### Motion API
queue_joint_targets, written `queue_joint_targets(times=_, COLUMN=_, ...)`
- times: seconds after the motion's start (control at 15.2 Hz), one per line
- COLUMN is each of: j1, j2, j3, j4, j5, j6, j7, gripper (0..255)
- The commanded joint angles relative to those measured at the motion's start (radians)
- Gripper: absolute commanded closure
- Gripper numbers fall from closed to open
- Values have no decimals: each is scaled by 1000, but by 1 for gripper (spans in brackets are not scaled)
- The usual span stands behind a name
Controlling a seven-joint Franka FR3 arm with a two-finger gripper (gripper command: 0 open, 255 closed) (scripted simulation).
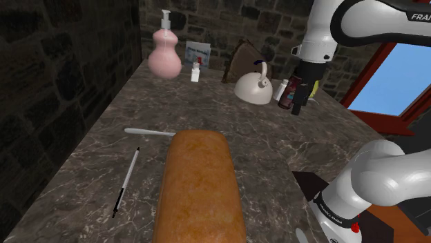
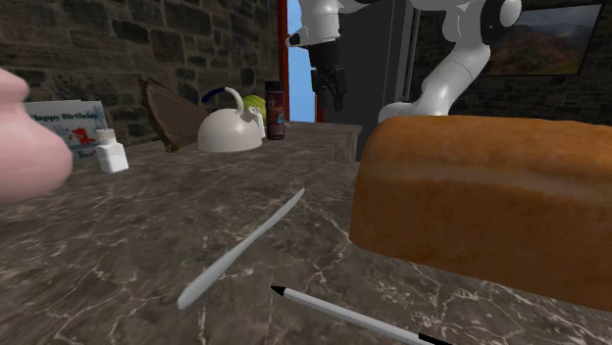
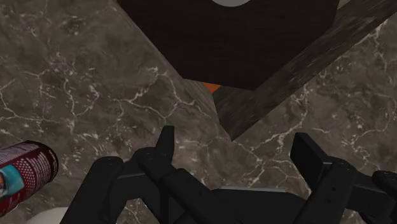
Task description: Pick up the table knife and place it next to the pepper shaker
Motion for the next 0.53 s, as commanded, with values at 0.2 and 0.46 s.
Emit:
queue_joint_targets(times=0.2, j1=31, j2=86, j3=27, j4=29, j5=22, j6=77, j7=-13, gripper=0)
queue_joint_targets(times=0.46, j1=69, j2=203, j3=64, j4=81, j5=45, j6=168, j7=-31, gripper=0)
